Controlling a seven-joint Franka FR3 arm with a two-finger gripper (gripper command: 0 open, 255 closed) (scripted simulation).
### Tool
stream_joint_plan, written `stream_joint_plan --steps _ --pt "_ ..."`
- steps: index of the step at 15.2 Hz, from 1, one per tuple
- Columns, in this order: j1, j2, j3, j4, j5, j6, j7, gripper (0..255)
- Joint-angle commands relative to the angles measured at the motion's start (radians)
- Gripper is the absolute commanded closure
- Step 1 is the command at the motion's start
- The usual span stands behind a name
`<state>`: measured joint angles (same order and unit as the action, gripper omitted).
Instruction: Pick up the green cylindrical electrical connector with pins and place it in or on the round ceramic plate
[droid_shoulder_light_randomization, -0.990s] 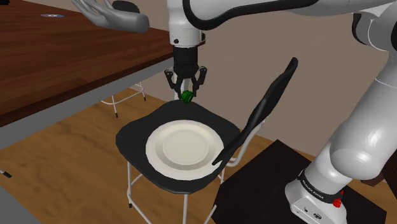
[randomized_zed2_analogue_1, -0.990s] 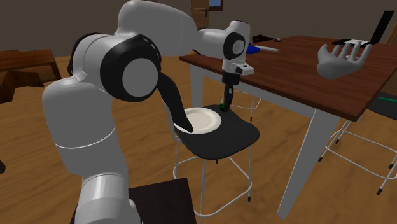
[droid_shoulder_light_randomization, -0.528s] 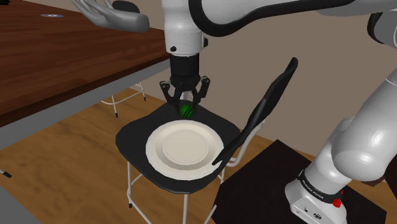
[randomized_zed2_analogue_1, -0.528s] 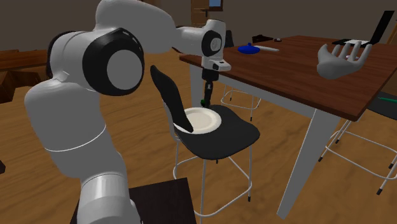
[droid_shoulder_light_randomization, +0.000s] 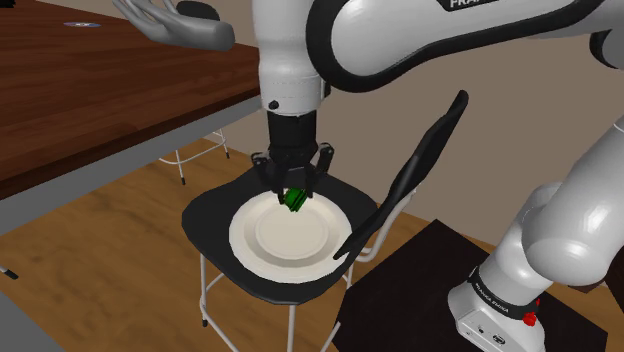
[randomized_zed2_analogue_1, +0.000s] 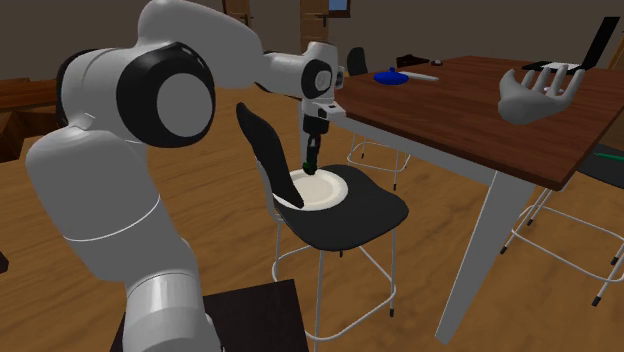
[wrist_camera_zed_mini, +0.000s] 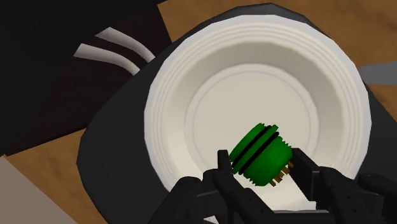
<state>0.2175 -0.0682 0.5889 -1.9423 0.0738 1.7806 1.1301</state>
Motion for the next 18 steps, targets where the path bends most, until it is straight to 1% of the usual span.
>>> stream_joint_plan --steps 1,8,16,17,18 --pt "0.001 0.002 0.002 -0.026 0.0 0.028 0.001 255" --pt "0.002 0.026 0.009 -0.098 -0.011 0.121 0.008 255" --pt "-0.016 0.028 0.027 -0.102 -0.011 0.127 0.008 255" --pt "-0.017 -0.01 0.024 -0.118 0.009 0.109 -0.001 0" --pt "-0.016 -0.007 0.025 -0.106 0.007 0.101 0.003 0"
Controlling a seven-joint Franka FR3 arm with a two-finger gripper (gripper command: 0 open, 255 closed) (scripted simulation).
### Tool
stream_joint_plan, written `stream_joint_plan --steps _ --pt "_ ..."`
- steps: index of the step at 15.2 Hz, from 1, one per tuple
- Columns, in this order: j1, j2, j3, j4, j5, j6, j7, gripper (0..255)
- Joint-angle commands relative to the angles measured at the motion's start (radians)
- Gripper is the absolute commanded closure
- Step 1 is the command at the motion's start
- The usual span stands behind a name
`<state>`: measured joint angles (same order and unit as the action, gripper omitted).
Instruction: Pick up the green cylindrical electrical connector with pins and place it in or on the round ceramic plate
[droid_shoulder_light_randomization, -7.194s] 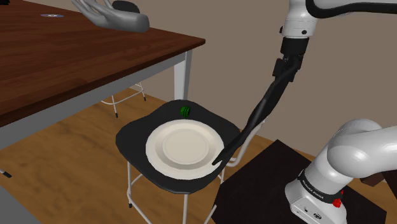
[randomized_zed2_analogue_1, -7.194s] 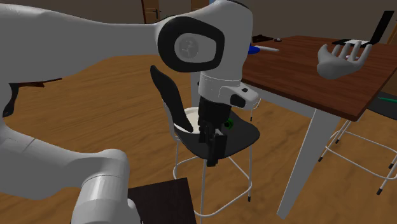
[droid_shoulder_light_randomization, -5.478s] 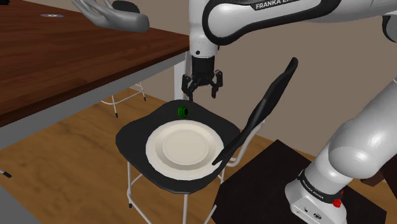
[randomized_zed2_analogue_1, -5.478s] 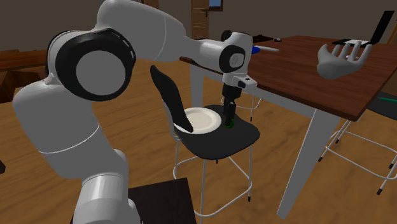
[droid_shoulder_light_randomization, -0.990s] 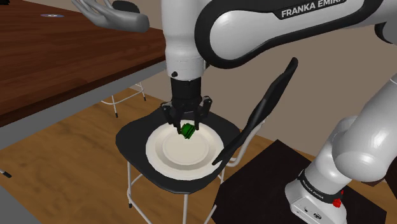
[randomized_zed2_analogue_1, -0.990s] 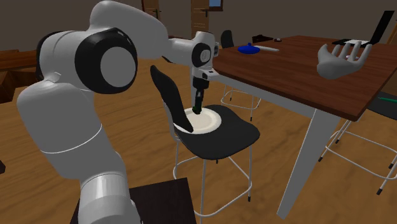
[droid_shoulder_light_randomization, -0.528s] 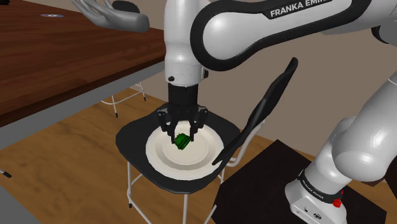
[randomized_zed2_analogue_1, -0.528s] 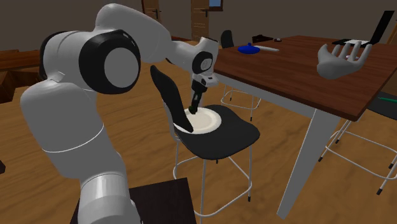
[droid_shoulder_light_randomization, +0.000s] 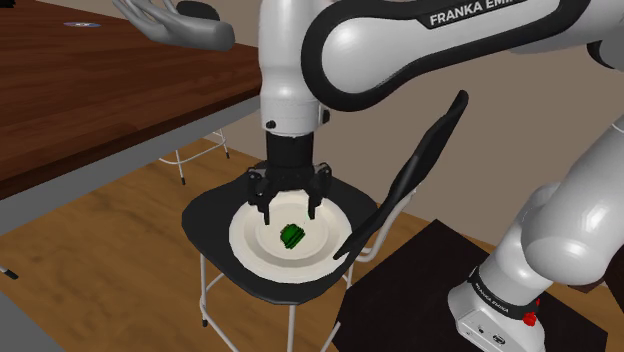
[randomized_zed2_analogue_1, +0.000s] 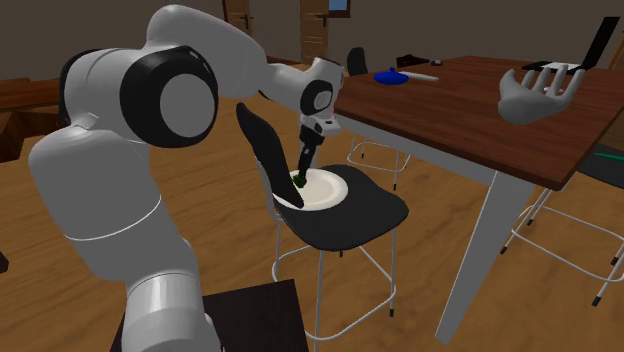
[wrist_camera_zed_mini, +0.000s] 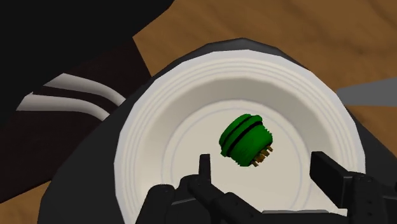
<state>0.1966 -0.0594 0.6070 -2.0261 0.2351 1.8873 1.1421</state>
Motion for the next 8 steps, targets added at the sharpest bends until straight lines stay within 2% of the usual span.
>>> stream_joint_plan --steps 1,3,4,8 --pt "0.011 0.01 0.016 0.0 -0.167 -0.002 0.012 0" --pt "0.011 0.032 0.019 0.031 -0.181 -0.013 0.023 0" --pt "0.003 0.019 0.011 -0.018 -0.173 0.02 -0.004 0" --pt "-0.004 0.007 0.008 0.099 -0.169 -0.107 -0.008 0"
